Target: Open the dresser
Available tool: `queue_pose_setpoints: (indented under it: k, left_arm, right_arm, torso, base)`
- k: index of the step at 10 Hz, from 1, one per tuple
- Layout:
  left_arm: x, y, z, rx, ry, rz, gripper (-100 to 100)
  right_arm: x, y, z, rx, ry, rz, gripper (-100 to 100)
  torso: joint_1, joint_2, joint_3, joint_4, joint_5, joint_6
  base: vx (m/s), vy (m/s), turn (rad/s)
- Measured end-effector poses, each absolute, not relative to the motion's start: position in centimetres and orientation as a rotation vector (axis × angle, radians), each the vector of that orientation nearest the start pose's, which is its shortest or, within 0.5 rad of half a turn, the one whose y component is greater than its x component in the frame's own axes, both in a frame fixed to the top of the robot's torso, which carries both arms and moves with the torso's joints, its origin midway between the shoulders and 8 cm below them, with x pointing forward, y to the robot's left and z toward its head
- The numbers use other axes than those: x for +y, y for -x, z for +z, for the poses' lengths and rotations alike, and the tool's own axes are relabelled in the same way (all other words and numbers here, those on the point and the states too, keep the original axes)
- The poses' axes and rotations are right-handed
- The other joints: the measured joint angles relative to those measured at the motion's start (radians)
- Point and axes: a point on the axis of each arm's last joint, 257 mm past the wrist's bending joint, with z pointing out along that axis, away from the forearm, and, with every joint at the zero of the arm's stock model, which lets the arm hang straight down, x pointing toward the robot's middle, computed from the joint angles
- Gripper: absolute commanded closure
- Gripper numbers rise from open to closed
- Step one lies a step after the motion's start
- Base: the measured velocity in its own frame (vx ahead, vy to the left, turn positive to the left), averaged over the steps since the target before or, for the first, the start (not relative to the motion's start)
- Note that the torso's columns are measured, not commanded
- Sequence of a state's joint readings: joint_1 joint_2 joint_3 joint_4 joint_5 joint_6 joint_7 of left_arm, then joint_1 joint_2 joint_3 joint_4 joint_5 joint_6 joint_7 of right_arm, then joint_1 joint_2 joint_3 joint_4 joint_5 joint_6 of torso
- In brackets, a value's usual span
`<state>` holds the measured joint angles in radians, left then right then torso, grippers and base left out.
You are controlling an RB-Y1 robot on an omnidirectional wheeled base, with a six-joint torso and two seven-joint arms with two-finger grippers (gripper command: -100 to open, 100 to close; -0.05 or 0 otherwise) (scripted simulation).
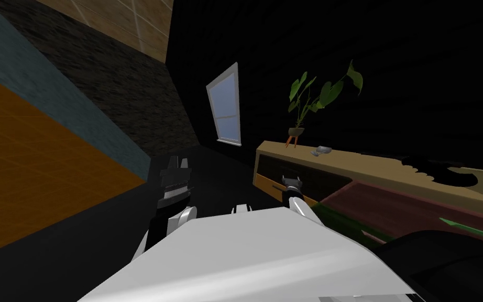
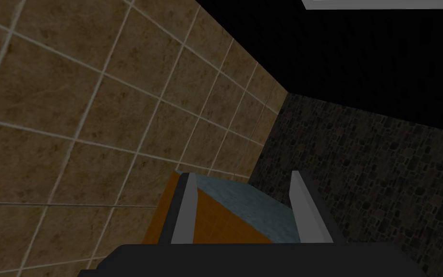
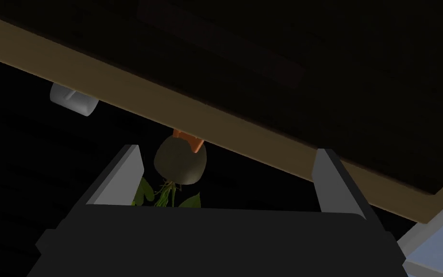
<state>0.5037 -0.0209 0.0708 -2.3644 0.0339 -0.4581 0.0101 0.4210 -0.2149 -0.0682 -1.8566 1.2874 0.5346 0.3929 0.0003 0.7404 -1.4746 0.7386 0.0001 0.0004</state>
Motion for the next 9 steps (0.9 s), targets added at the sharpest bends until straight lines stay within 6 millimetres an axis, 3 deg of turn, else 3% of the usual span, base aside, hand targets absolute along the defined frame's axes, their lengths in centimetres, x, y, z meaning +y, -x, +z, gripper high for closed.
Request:
queue_pose_setpoints:
  k: [9]
  left_arm:
    - [30.5,-32.7,5.4,0.541,0.653,-1.270,0]
  right_arm:
    - [-52.0,-32.5,-28.1,1.772,-0.067,-1.254,-100]
  torso:
    - [-0.001,-0.002,-0.001,-0.001,0.000,-0.001]
  base:
    - [0.047,-0.034,0.125]
